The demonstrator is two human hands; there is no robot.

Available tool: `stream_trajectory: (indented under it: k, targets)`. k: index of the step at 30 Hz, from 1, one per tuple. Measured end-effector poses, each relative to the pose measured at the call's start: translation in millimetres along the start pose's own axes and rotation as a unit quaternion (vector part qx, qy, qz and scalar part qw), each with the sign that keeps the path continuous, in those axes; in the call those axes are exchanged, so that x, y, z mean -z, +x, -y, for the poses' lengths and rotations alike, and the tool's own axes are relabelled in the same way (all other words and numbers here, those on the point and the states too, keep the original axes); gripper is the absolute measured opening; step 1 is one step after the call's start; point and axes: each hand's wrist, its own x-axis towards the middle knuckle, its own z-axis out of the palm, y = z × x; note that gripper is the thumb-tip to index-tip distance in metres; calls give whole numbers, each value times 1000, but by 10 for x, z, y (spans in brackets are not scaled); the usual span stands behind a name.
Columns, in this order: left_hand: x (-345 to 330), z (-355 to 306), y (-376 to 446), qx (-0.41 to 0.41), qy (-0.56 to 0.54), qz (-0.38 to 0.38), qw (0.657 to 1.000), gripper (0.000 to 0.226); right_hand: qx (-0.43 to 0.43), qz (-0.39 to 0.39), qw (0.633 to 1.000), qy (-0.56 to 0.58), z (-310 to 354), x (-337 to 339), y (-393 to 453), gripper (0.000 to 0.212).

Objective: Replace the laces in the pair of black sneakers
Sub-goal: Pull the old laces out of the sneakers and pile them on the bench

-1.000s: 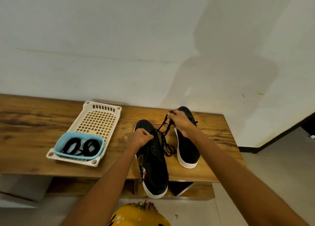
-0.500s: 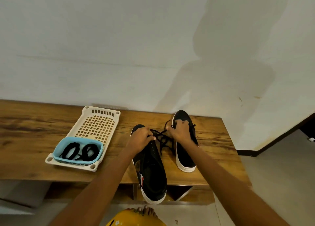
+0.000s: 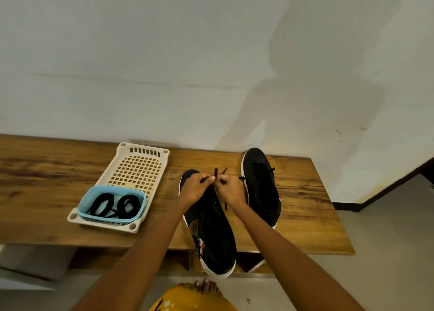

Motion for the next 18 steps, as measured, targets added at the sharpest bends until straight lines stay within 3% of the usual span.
stream_trajectory:
  k: [4,10,12,13,14,16,17,18]
  targets:
    - [32,144,-29,9,12,53,998,28,-6,-80,983,166,311,411,174,20]
    - [42,201,-35,31,15,45,998,27,51,-210,907,362,856,1074,504,9]
    - [25,205,-17,36,21,48,998,26,24,-196,859,472,897,1102,534,6]
    - [18,215,-8,38,23,48,998,26,-7,-161,855,493,866,1057,506,6]
    - [14,227,-3,42,23,48,998,25,-40,-120,878,461,785,985,461,7]
    - [9,237,-11,48,19,45,998,26,-48,-16,968,244,516,772,349,12]
    - [8,242,-16,46,14,41,998,25,-10,42,994,105,358,634,290,13]
    - [8,243,-20,42,9,36,998,24,36,90,995,-15,211,491,241,15]
